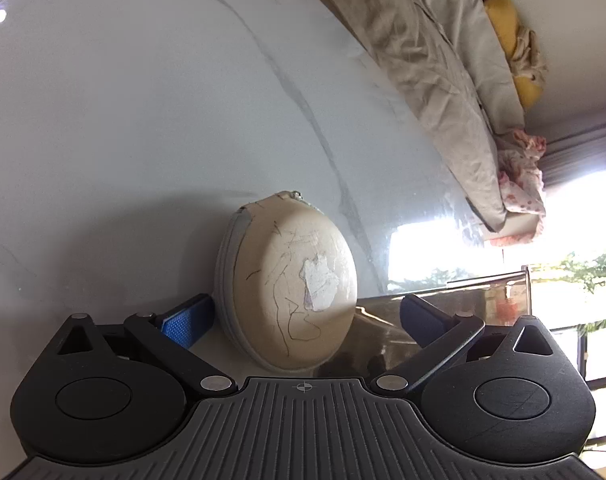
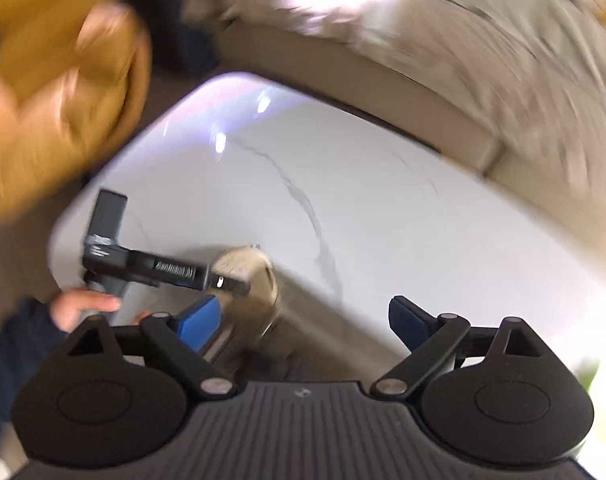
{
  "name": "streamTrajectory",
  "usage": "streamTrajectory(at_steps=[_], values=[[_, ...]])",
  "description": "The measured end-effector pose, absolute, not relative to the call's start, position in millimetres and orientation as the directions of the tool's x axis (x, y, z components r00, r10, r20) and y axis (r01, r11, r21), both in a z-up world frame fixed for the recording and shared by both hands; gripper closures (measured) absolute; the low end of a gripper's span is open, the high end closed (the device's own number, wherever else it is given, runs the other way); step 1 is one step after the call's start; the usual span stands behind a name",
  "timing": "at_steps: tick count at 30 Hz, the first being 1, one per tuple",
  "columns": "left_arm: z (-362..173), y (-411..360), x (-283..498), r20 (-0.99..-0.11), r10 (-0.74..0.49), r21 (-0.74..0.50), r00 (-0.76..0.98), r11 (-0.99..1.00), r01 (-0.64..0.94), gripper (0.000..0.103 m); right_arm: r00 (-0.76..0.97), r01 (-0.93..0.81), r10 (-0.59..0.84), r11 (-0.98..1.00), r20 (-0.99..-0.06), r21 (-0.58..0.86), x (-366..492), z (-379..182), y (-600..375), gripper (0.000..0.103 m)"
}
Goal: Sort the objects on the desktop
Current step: 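Close the left gripper on the beige round case edge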
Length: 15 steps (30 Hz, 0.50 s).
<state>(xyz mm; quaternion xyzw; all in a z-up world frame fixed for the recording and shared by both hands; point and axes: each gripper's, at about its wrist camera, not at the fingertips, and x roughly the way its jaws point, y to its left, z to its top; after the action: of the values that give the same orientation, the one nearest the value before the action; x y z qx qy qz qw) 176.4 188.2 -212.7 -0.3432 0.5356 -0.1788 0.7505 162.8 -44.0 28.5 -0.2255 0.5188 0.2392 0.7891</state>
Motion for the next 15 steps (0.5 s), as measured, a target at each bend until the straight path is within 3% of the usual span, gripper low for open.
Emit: streamTrajectory(at_steps=[4, 7, 9, 12, 15], values=[[-211.0, 185.2, 177.8, -0.684, -0.636, -0.703, 0.358, 0.706, -0.090, 0.000, 0.327, -0.620, -0.070, 0.737, -0.942, -0.270, 215.8, -17.8, 12.0, 0.020], [-214.1, 189.6, 180.3, -0.668, -0.652, -0.724, 0.359, 0.680, -0.111, 0.000, 0.402, -0.610, -0.178, 0.680, -0.898, -0.407, 224.8, -48.9, 34.5, 0.020], [-215.6, 191.3, 180.4, -0.659, -0.659, -0.733, 0.362, 0.670, -0.116, 0.000, 0.506, -0.591, -0.270, 0.583, -0.819, -0.557, 223.0, -66.9, 42.6, 0.018], [-216.1, 190.8, 180.0, -0.658, -0.656, -0.733, 0.369, 0.671, -0.114, 0.000, 0.714, -0.483, -0.368, 0.357, -0.596, -0.799, 217.0, -90.9, 50.7, 0.014], [-216.3, 190.9, 178.1, -0.656, -0.654, -0.733, 0.377, 0.672, -0.107, 0.000, 0.783, -0.437, -0.361, 0.261, -0.507, -0.861, 213.4, -101.4, 50.5, 0.010]])
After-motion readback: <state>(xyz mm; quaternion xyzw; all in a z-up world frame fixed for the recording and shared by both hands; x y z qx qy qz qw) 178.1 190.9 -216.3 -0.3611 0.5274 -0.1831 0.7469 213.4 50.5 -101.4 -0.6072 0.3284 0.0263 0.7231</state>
